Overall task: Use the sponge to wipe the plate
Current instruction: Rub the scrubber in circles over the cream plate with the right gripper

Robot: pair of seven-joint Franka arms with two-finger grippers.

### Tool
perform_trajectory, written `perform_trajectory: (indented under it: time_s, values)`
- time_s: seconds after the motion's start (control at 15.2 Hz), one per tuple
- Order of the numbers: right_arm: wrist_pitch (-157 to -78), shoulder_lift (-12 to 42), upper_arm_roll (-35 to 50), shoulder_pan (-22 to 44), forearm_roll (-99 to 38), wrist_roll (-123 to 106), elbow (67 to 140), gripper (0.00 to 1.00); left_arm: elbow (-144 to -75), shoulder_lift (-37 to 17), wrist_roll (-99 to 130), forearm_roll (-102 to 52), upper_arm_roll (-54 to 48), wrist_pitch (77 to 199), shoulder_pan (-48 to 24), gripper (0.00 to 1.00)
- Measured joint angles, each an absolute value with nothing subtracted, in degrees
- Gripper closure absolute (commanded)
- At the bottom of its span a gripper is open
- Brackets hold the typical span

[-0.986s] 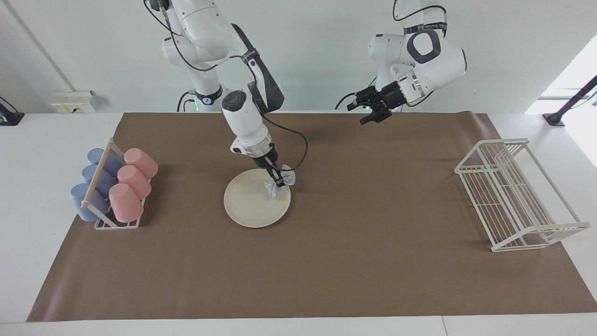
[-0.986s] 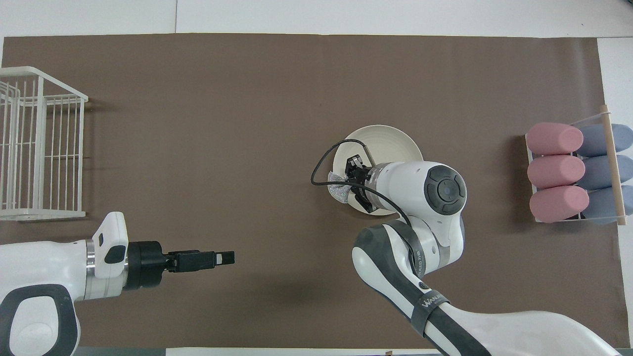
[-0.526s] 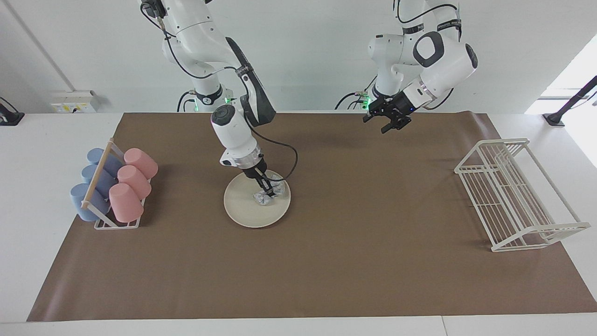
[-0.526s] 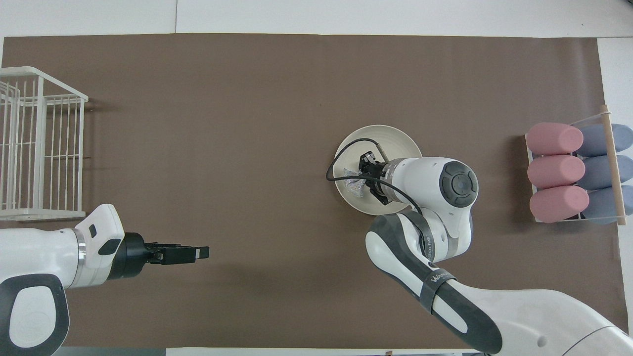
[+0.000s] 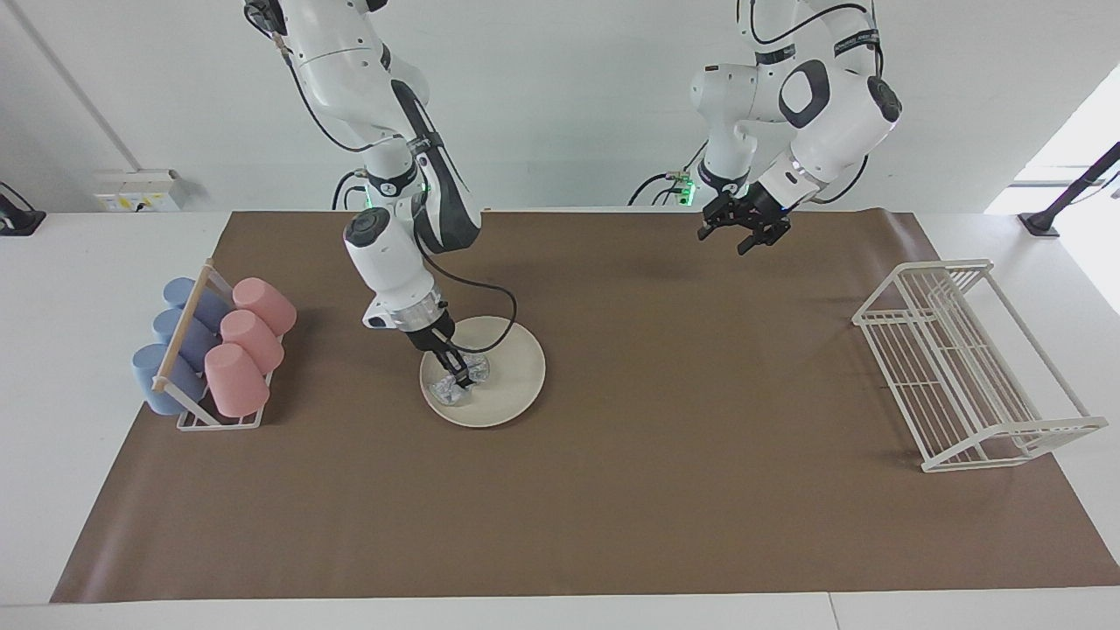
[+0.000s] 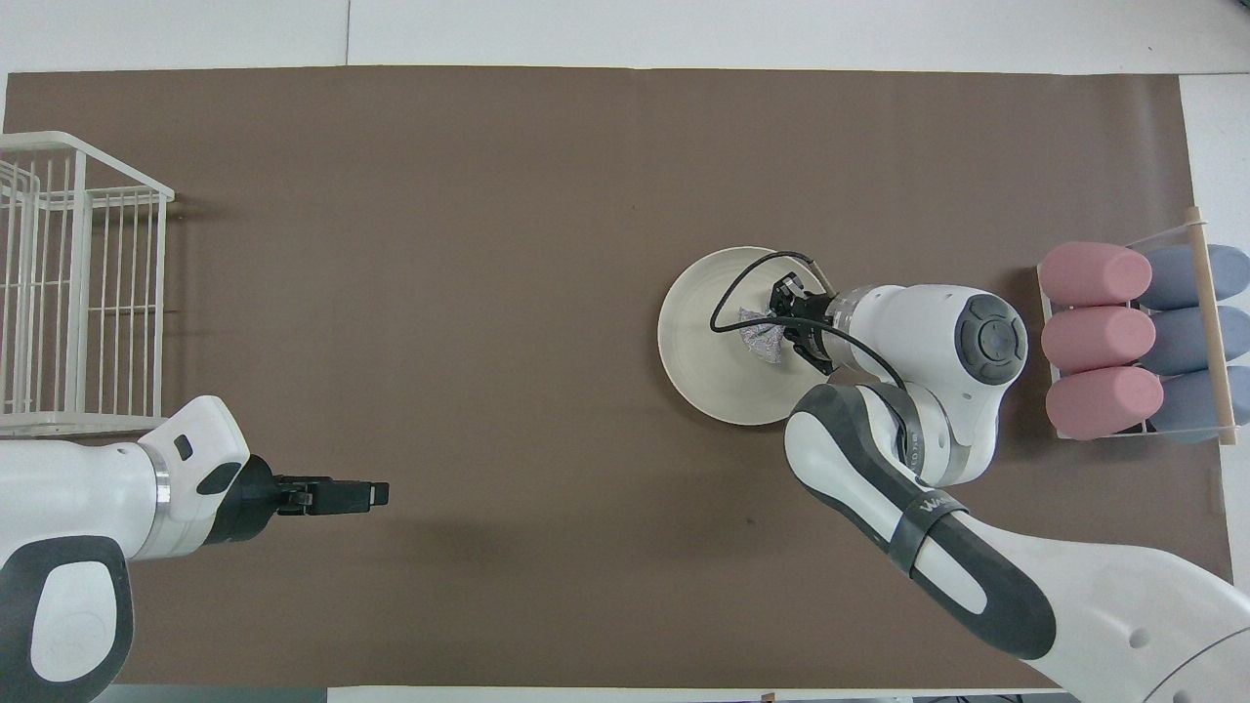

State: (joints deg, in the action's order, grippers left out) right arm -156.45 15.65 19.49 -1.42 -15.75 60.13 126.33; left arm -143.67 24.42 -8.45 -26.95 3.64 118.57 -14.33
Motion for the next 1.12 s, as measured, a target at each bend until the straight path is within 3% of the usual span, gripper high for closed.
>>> perform_trajectory:
  time_s: [0.53,0.79,1.12]
  values:
    - [-160.63,16.37,19.8,9.0,-15.76,78.82,126.9,1.0,-140.84,21.84,-8.41,-26.62,2.84,118.57,-14.54,0.0]
    - [-160.68,16.37,19.73,7.5,-15.78,74.02,126.9,1.0,-140.82,21.84,-8.38,-26.6,2.87,118.57,-14.49,0.0]
    - [-160.02,16.35,19.7,-0.86,-15.8,57.97,126.75,1.0,-140.82,21.84,-8.33,-26.57,3.03,118.57,-14.24,0.0]
